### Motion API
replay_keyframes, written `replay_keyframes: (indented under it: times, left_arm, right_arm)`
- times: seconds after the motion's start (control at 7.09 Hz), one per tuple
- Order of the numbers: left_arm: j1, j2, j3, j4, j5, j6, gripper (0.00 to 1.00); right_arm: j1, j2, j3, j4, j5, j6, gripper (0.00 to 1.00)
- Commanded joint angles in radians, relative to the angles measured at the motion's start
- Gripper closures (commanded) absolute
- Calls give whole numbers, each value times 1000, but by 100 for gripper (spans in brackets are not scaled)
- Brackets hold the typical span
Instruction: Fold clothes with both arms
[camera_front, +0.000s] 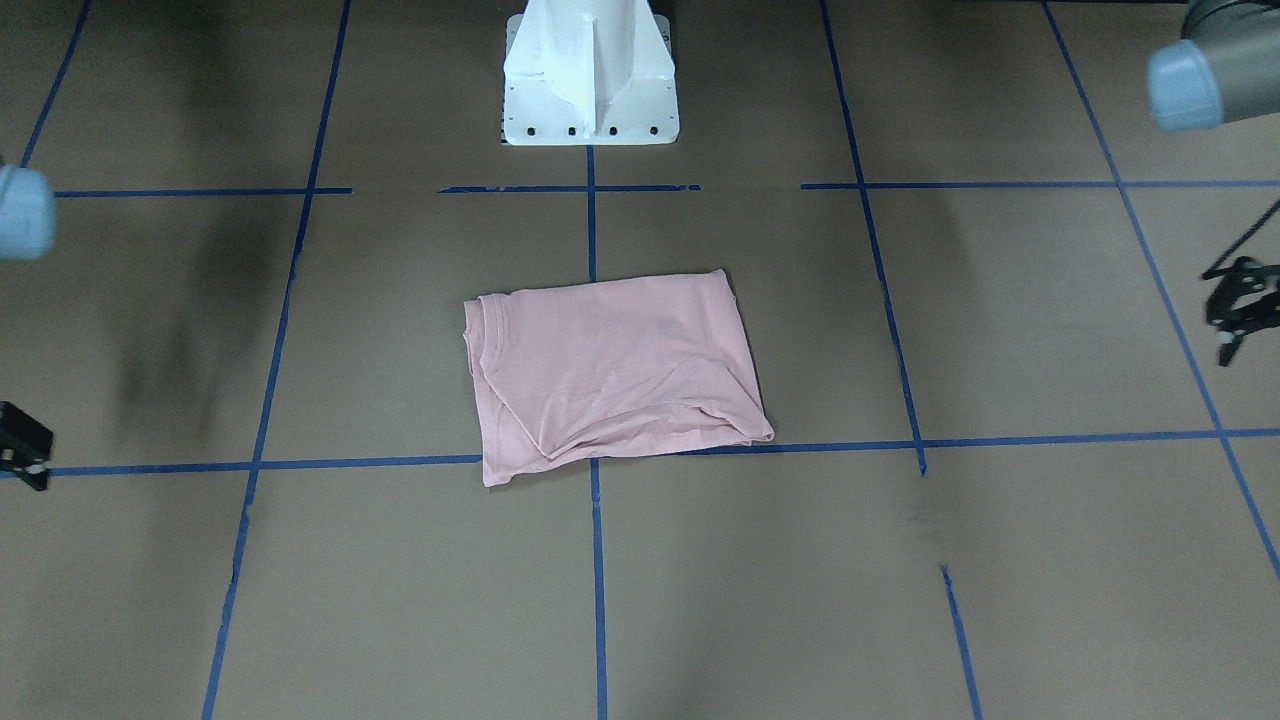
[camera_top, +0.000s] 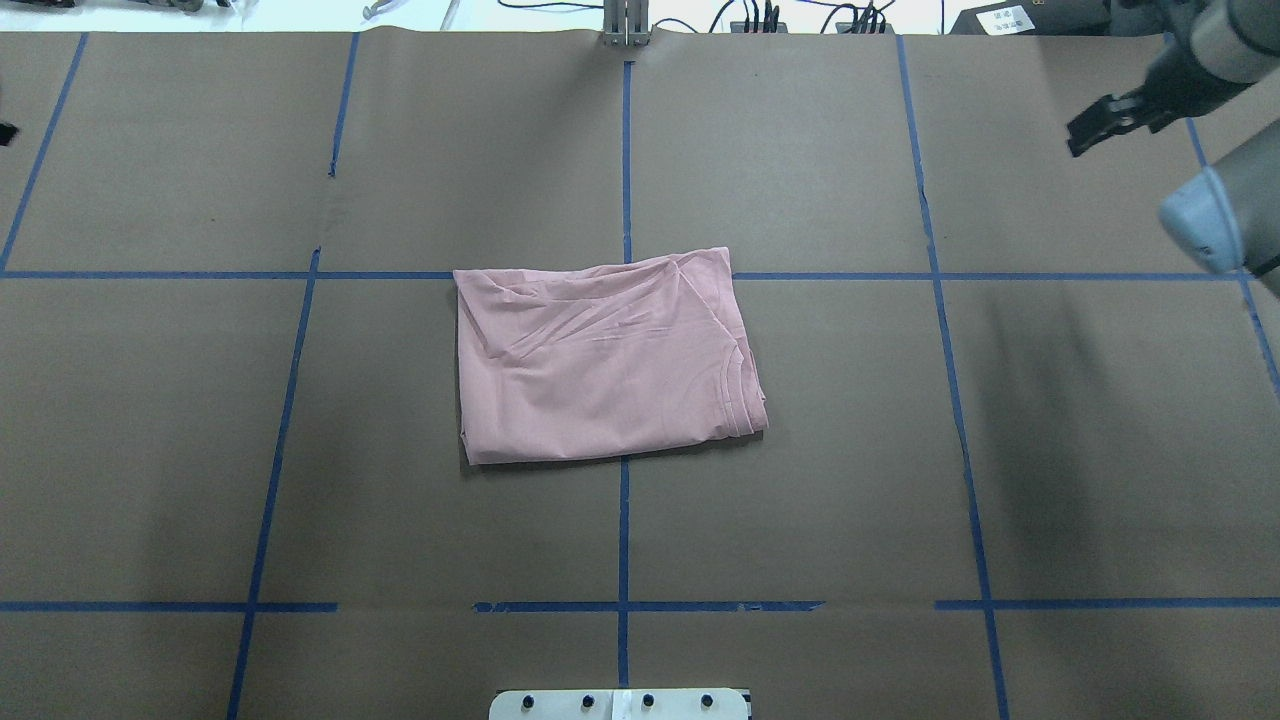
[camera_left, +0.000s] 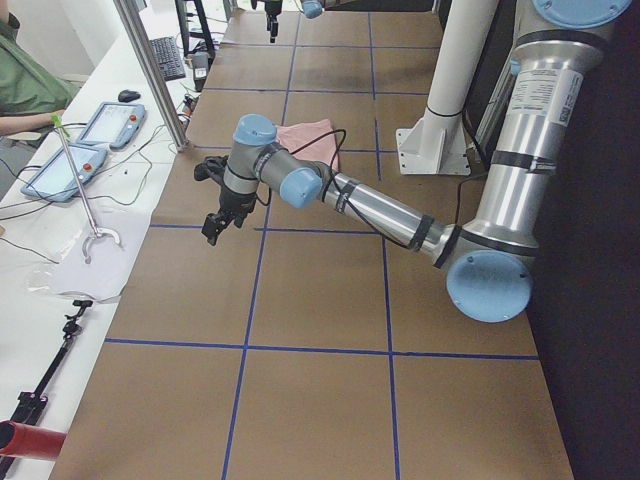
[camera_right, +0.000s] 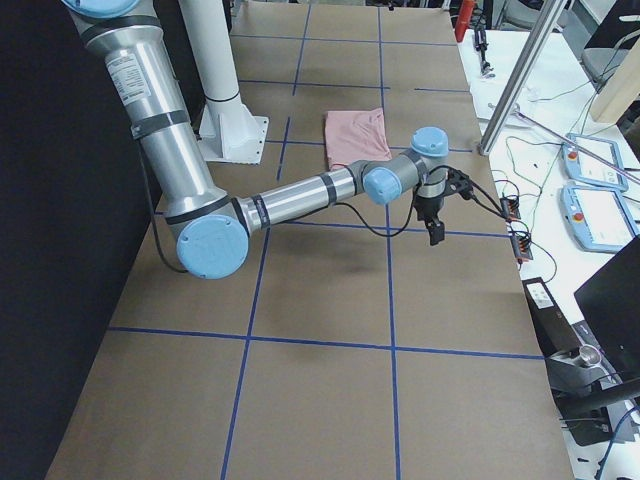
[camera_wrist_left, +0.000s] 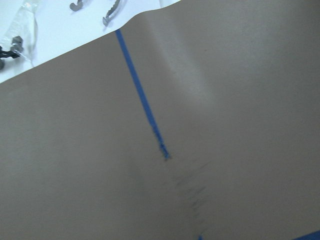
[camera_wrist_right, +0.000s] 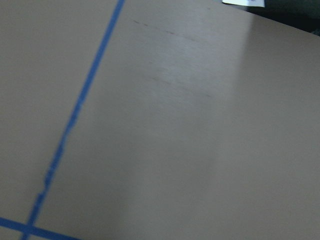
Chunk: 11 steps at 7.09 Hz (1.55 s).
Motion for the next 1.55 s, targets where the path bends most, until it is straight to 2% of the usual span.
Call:
replay_keyframes:
  times: [0.0, 0.14, 0.28, 0.42, 0.56, 0.7, 0.99, 1.41]
  left_arm:
    - [-177, 111, 51, 5, -88, 120, 0]
    - [-185, 174, 98, 6, -168, 100, 0]
    - [-190, 193, 167, -5, -182, 102, 0]
    - [-296, 196, 219, -15, -249, 111, 0]
    - [-299, 246, 249, -24, -355, 114, 0]
    - [-305, 285, 234, -35, -388, 115, 0]
    - [-305, 302, 154, -11, -374, 108, 0]
    - [-302, 299, 141, 31, -377, 102, 0]
  right_arm:
    - [175, -123, 0, -83, 95, -127, 0]
    - [218, -233, -5, -70, 88, -130, 0]
    - [225, -289, -7, -67, 94, -150, 0]
    - [252, -355, -20, -70, 112, -226, 0]
    - [281, -415, -19, -68, 241, -256, 0]
    - [300, -446, -2, -27, 268, -262, 0]
    - [303, -439, 35, -30, 140, -246, 0]
    - [306, -451, 127, -119, 134, -245, 0]
